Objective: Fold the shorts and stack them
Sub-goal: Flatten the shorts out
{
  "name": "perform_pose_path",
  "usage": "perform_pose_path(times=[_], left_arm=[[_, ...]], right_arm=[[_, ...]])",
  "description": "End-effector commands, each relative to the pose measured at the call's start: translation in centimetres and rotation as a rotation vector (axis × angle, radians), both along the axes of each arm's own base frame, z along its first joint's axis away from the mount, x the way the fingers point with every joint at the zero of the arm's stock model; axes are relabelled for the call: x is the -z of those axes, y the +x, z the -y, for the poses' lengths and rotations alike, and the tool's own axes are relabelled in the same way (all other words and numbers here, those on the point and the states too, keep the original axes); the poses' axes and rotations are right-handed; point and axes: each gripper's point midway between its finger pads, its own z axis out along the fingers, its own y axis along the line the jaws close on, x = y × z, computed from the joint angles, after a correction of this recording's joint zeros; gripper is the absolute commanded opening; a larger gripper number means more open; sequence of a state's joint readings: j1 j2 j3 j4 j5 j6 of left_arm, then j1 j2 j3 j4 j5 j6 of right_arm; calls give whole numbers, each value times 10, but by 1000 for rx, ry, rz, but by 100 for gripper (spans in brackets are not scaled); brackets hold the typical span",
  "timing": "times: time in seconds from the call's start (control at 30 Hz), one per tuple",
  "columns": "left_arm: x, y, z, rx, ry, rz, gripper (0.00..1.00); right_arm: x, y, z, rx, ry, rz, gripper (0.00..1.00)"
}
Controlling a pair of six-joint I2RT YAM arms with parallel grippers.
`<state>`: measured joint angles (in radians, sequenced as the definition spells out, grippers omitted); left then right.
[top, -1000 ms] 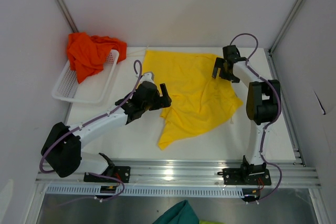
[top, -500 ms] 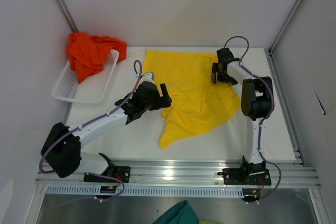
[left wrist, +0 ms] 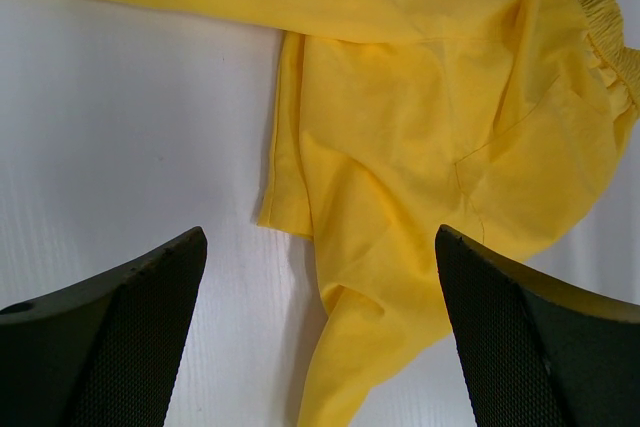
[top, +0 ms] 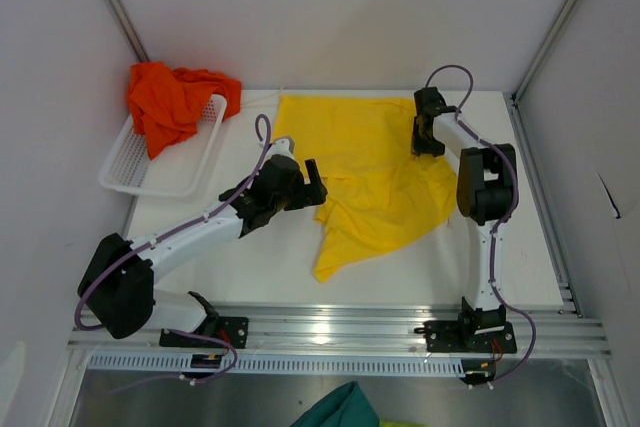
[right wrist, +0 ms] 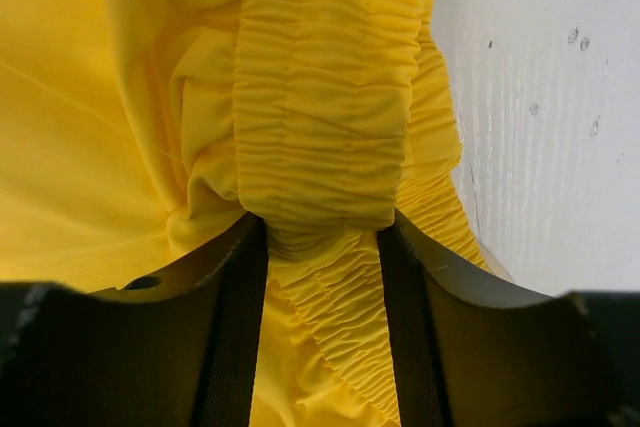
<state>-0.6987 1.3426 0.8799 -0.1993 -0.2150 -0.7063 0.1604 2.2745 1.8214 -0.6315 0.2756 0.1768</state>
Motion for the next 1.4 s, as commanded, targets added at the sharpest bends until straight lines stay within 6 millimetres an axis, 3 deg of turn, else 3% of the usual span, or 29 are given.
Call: perform_pose_path(times=[0.0, 0.17, 0.2, 0.23, 0.37, 0.43, 0.57, 0.7, 0.8, 0.87, 1.03, 1.13, 1.23, 1.3, 1.37], left_arm=[[-19, 4, 7, 15, -23, 53, 97], [-23, 4, 5, 10, -26, 63, 97], [-23, 4, 4, 10, -23, 63, 97], [-22, 3, 4, 10, -21, 60, 97], [-22, 3, 4, 10, -23, 59, 97], [-26, 2, 9, 26, -42, 55, 97], [-29, -3, 16, 64, -60, 38, 97], [-27, -6, 12, 74, -18, 34, 97], [-23, -7, 6, 69, 11, 27, 98], [-22, -9, 6, 73, 12, 24, 98], [-22, -10, 9, 99, 17, 13, 98], [-21, -11, 8, 101, 30, 7, 98], [-21, -10, 7, 96, 37, 8, 98], [-20, -11, 6, 92, 37, 6, 98], [-18, -13, 5, 91, 34, -1, 98]], right_arm=[[19, -14, 7, 0, -56, -82, 46], [11, -14, 7, 17, -47, -58, 50], [5, -13, 7, 23, -52, -45, 59], [2, -13, 11, 37, -63, -35, 78], [-7, -7, 19, 12, -50, -10, 89], [-4, 4, 16, -101, -11, 6, 86], [-1, 14, 21, -165, -42, 48, 86], [18, 8, 15, -222, 0, 7, 86], [43, 0, 20, -239, 21, -61, 82], [47, 5, 7, -292, 121, -80, 77], [45, 6, -1, -344, 266, -93, 89], [60, -2, 1, -325, 297, -158, 99], [64, -5, -12, -339, 355, -185, 98], [65, -7, -21, -341, 347, -194, 91], [68, -10, -18, -326, 286, -200, 89]])
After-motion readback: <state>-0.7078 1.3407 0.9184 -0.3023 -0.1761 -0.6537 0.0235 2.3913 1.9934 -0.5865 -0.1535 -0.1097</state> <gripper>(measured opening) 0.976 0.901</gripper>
